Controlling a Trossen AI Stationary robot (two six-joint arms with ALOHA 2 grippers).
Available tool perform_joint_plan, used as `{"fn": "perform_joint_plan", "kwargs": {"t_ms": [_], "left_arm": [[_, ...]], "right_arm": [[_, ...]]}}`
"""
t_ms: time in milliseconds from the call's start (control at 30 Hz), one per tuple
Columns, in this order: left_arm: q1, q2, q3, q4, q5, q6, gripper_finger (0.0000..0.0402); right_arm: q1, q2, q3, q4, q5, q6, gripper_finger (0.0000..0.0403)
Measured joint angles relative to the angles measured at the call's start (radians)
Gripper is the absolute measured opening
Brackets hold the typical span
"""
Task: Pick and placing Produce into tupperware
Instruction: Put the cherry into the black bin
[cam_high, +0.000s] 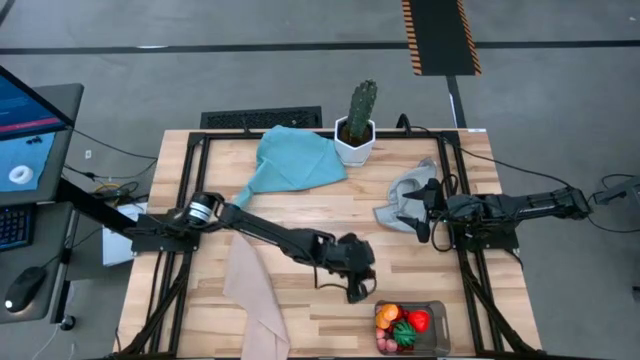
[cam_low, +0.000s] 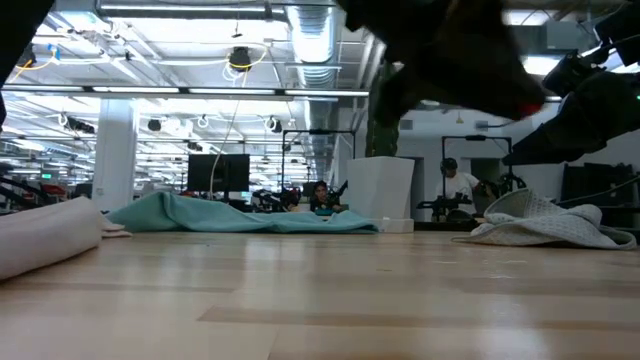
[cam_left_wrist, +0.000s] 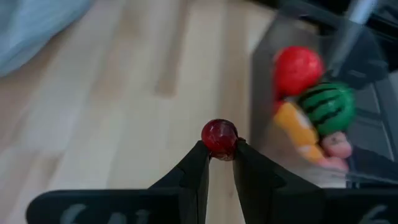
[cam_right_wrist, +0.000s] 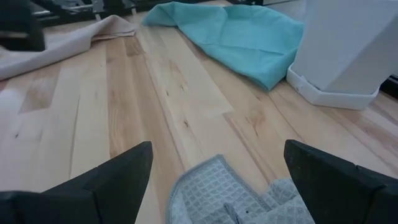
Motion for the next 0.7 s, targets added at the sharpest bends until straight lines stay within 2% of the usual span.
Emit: {"fn": "perform_joint_plan", "kwargs": {"t_ms": [200, 333, 533, 700], "left_arm": [[-0.044, 0.076, 0.105, 0.008, 0.006, 0.133, 0.0052], [-0.072, 0.074, 0.113, 0.089, 0.004, 0.189, 0.0052], [-0.117, 0.073, 0.113, 0.115, -0.034, 0.292, 0.0052], [-0.137, 0.11, 0.111, 0.161, 0.011, 0.336, 0.0052]], "right_arm": [[0.0, -0.001, 0.0, 0.0, 0.0, 0.0, 0.0386], [0.0, 0.0, 0.0, 0.0, 0.001, 0.0, 0.0386], [0.0, 0.0, 0.0, 0.0, 0.0, 0.0, 0.0386], [0.0, -0.001, 0.0, 0.0, 0.0, 0.0, 0.0386]]}}
